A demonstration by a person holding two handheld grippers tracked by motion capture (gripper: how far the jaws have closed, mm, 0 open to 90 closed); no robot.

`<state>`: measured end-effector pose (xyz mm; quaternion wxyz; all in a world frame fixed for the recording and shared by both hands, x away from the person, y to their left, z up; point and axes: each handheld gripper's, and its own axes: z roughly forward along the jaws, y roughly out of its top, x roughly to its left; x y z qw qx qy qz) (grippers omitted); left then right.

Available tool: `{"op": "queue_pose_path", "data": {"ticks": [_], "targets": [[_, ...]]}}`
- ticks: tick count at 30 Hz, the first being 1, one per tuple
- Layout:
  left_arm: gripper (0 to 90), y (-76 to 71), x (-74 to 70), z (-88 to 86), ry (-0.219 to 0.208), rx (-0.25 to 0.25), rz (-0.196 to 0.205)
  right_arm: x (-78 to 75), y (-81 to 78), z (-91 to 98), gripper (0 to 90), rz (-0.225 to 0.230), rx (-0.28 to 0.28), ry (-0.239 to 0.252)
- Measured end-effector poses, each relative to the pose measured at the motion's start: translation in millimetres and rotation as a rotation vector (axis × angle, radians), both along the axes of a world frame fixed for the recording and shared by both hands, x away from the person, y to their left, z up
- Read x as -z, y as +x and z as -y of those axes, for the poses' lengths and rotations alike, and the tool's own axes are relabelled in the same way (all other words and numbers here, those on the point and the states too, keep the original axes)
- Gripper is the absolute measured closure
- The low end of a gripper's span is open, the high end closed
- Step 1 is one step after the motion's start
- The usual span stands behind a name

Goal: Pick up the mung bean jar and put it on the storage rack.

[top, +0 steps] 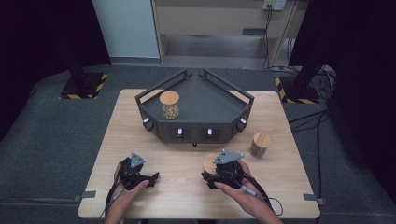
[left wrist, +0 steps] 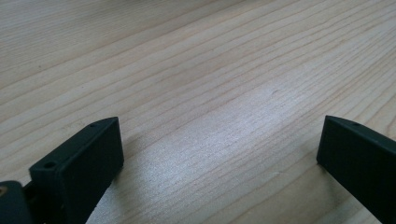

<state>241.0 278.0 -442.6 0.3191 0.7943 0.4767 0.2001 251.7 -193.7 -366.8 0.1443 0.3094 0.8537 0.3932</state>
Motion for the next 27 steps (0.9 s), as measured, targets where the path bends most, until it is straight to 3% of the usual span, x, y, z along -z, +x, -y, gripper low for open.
{"op": "queue_pose_path", "data": {"ticks": [12,27], "targets": [[0.0,0.0,0.0,0.1,0.0,0.0,0.0,-17.0,4.6,2.1,25.3,0.012,0.016,0.009],[0.0,0.0,-0.1,0.4,0.0,-0.002,0.0,-47.1,12.0,-8.7,25.3,0.034,0.016,-0.007]]}}
